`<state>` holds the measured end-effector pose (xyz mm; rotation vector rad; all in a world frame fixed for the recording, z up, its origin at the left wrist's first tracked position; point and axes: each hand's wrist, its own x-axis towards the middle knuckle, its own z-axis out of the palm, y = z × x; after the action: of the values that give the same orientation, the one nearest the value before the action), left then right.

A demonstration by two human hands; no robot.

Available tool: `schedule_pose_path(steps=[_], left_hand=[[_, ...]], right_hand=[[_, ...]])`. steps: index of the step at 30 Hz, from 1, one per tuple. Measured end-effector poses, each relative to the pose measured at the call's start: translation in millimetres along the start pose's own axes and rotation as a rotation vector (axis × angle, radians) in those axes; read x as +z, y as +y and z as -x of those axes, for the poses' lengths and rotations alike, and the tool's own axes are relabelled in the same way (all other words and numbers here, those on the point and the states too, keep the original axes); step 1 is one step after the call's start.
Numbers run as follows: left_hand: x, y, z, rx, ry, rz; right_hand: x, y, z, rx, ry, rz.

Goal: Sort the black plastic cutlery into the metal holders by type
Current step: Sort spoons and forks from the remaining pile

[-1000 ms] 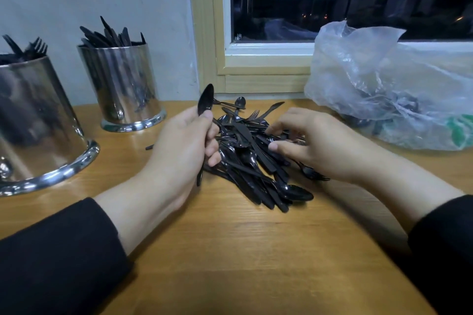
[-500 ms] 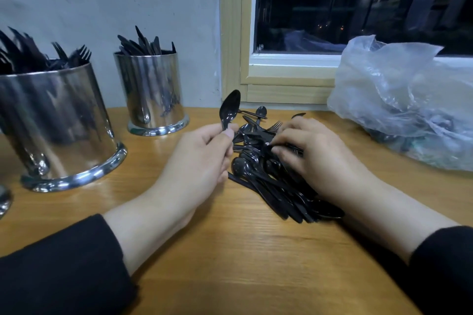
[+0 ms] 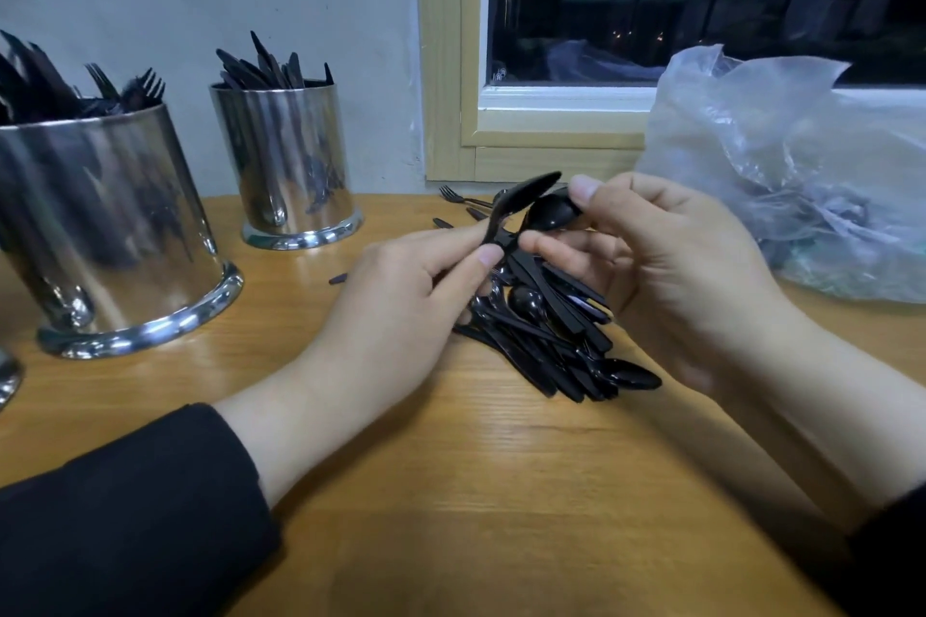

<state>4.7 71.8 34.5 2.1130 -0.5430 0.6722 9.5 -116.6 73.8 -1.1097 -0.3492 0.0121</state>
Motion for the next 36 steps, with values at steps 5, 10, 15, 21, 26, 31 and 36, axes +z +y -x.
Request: schedule_pose_path(steps=[5,10,15,21,26,31,36], left_hand=[[2.4,3.1,0.3,0.077,-0.077,-0.075],[3.8,6.3,0.9,-0.01,-0.086,-0.14],[2.6,3.4,-0.8,-0.126,-0.074,-0.115],[2.7,9.7,-1.4,-0.181,-0.056,-0.091],[0.4,8.2,-2.6,-0.164,0.04,-0.082],[-7.4,1.9,-7.0,-0.168,0.18,-0.063],[-1.4,6.6,-3.9,-0.224,-0.034,0.1]], right_hand=[[-6.6,1.4,-1.0,0.017,-0.068,0.157],[-33.1,-24.5,-9.1,-0.112,-0.112,1.236],[-58.6,-50.1,-8.9,0.475,-0.499,1.609],[-63.2,-36.0,-12.2,0.604,-0.621,1.536],[-68.2,-35.6,-16.0,0.393,-0.538,1.6],[-60.9,-43.9,-14.8,-0.05,-0.335,1.613],[-46.3,-21.8,-12.9,-0.403,-0.15,1.526]])
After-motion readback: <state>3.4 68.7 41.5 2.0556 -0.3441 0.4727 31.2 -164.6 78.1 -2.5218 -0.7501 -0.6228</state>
